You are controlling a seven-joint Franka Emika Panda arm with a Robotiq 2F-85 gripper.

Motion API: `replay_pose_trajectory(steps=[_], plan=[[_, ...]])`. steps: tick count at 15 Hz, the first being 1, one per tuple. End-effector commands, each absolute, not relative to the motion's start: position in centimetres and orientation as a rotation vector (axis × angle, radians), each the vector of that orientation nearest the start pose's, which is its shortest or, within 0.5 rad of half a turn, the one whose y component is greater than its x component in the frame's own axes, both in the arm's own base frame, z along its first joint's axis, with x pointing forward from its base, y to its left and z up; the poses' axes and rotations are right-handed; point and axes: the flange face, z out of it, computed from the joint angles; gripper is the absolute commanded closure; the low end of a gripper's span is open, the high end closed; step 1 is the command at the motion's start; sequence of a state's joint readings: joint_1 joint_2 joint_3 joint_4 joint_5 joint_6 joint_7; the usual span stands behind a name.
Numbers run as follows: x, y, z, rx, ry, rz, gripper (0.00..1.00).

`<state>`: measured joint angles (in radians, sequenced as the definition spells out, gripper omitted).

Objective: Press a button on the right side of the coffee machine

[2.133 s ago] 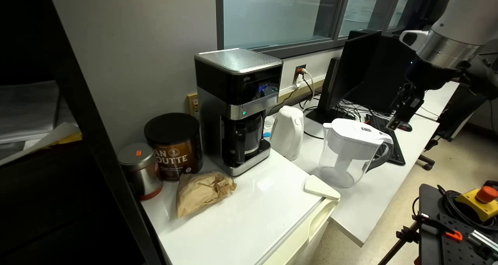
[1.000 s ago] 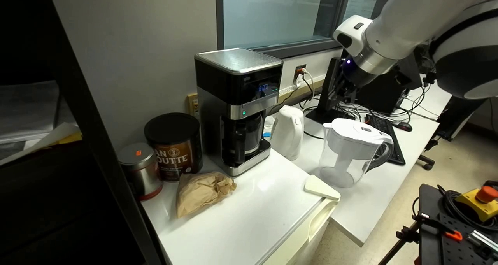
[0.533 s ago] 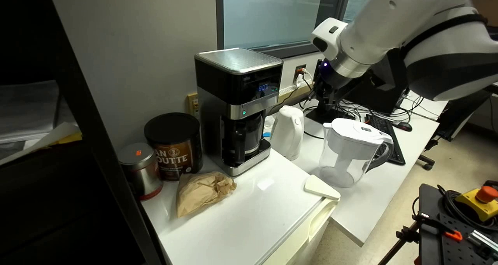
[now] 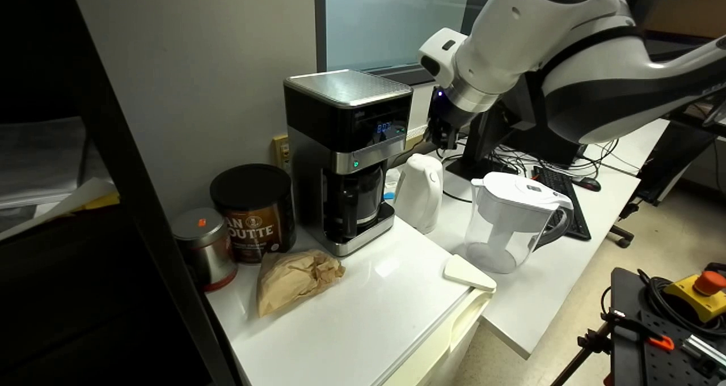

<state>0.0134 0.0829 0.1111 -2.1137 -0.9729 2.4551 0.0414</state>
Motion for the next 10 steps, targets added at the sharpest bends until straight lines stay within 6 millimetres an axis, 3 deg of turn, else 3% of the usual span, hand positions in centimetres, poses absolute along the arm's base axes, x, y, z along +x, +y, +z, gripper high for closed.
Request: replay_pose_trajectory(steps=[1,10], plan=[[60.1,7.4,39.8,2.251,0.934,0.407,1.00],[63.1,8.0,38.2,2.253,0.943,0.403,1.00]])
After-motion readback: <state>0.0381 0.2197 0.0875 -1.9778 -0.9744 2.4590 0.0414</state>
